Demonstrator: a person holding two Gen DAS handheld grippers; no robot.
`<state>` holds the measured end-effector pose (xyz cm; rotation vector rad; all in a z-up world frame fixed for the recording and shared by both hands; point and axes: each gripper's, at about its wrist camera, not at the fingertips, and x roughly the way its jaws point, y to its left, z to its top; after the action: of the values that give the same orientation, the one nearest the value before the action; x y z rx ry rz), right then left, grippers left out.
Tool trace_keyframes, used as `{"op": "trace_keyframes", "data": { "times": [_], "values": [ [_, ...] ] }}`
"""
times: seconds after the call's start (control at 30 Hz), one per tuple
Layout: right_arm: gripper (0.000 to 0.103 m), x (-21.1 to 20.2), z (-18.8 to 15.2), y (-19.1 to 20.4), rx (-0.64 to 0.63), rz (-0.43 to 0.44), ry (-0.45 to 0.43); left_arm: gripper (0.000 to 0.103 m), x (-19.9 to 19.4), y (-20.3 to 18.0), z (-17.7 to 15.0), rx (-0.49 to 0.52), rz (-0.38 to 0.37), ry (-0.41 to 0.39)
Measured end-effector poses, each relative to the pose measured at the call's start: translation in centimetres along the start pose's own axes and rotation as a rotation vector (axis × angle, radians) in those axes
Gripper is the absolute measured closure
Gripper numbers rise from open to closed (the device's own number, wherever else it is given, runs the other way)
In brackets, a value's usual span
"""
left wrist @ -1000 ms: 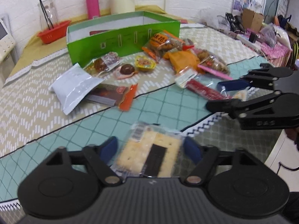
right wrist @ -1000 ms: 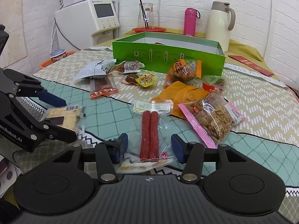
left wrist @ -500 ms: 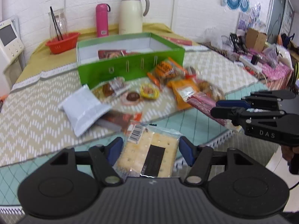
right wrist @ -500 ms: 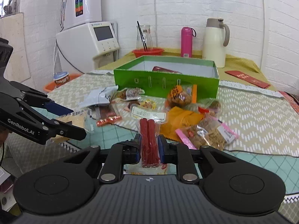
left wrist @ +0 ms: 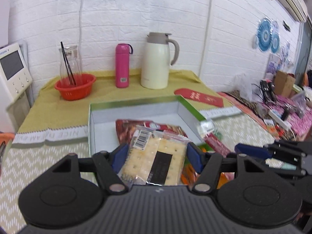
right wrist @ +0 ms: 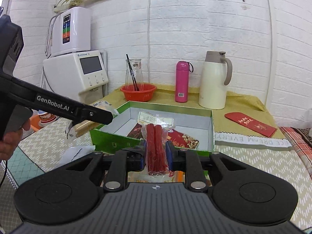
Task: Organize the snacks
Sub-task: 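Place the cracker pack with the left gripper while the right gripper places the sausages in the box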
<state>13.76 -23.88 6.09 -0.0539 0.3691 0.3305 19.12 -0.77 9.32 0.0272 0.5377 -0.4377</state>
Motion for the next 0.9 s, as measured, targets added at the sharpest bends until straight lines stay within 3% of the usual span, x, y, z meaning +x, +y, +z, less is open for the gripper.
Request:
{"op": "trace_keyframes", "data": {
  "times": [0.23, 0.47, 0.53, 0.6, 0.63, 0.67, 0.7, 0.73, 0.9],
  "values": [
    [0.065, 5.3, 1.5, -2.4, 0.057, -0.028, 0.008, 0.038, 5.2, 1.9, 3.4, -0.035, 0.076, -0.017],
    [0.062, 10.1, 1.6, -4.1, 0.092, -0.057, 0.040, 0.038, 9.6, 4.1, 3.8, -0.101, 0.104, 0.025],
    [0.057, 11.0, 1.3, -4.2, 0.093, -0.057, 0.049, 0.038, 10.5, 4.4, 3.5, -0.105, 0.103, 0.038],
    [0.037, 11.7, 1.0, -4.1, 0.083, -0.053, 0.059, 0.037, 11.2, 4.8, 3.2, -0.110, 0.087, 0.042],
    [0.030, 12.0, 0.8, -4.0, 0.068, -0.049, 0.065, 0.023, 11.3, 4.9, 3.0, -0.112, 0.085, 0.037],
    [0.023, 12.2, 0.7, -3.8, 0.050, -0.048, 0.071, 0.001, 11.3, 5.0, 2.9, -0.117, 0.086, 0.026],
    [0.005, 12.1, 0.6, -3.6, 0.031, -0.045, 0.073, 0.000, 11.0, 5.0, 2.6, -0.128, 0.098, 0.000],
    [0.000, 11.9, 0.6, -3.4, 0.015, -0.044, 0.067, 0.000, 10.7, 5.0, 2.5, -0.134, 0.103, -0.027],
    [0.000, 10.4, 1.0, -3.0, -0.037, -0.049, -0.006, 0.000, 10.1, 4.7, 2.6, -0.120, 0.125, -0.013]
  ]
}}
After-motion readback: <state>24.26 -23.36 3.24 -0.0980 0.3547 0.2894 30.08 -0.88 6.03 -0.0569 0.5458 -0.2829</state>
